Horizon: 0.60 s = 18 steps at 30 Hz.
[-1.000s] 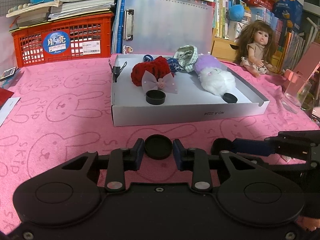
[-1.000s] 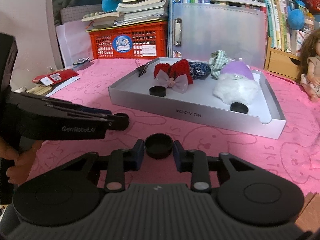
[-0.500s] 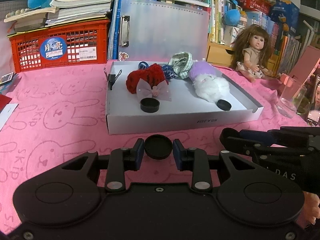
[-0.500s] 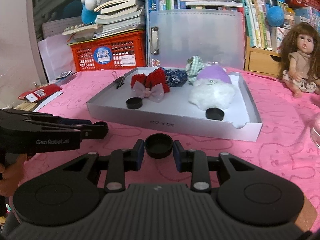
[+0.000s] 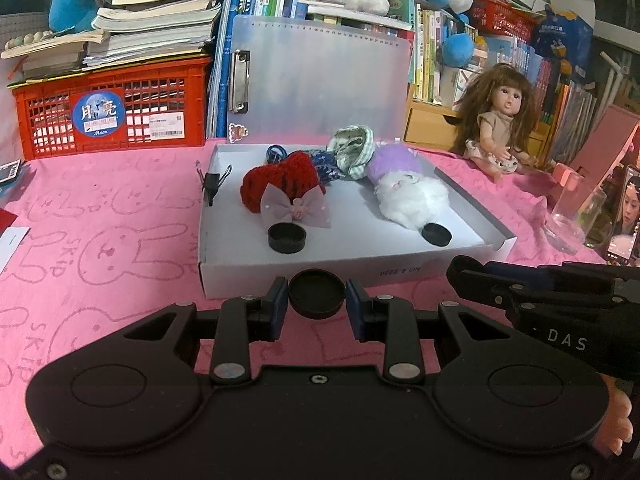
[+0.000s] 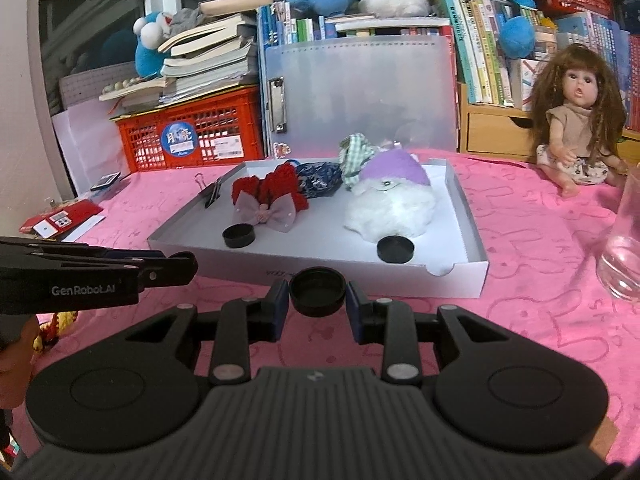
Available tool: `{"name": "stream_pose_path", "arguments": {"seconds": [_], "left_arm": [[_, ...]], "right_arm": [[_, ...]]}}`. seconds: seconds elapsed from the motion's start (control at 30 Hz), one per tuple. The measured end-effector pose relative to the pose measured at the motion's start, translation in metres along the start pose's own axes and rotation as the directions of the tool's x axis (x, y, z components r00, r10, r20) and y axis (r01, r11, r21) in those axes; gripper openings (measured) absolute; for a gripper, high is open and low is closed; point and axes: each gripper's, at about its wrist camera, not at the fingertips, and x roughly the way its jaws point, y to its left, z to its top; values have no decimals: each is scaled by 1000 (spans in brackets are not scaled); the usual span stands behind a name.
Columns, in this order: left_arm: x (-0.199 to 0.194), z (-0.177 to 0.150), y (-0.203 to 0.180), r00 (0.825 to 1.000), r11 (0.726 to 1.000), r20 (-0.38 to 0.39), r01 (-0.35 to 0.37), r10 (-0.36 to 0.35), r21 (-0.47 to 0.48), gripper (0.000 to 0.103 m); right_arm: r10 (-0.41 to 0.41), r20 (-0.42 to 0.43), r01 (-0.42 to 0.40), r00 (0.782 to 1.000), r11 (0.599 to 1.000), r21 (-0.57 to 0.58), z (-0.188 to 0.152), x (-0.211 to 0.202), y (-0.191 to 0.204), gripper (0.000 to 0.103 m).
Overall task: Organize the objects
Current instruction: 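Carry black cap toward box with left tool while right carries its cap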
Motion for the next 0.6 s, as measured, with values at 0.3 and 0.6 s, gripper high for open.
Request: {"name": "stream_pose_path", "arguments": {"seconds": [0.3,0.6], "left_arm": [[1,10,0,1000,1000,19,12,-12,-15,30],[8,18,2,1000,1000,23,12,-12,-27,30]], "right_arm": [[-31,28,30,999,999,28,3,-2,-9,36],[-50,37,48,998,997,55,11,2,-15,36]]}}
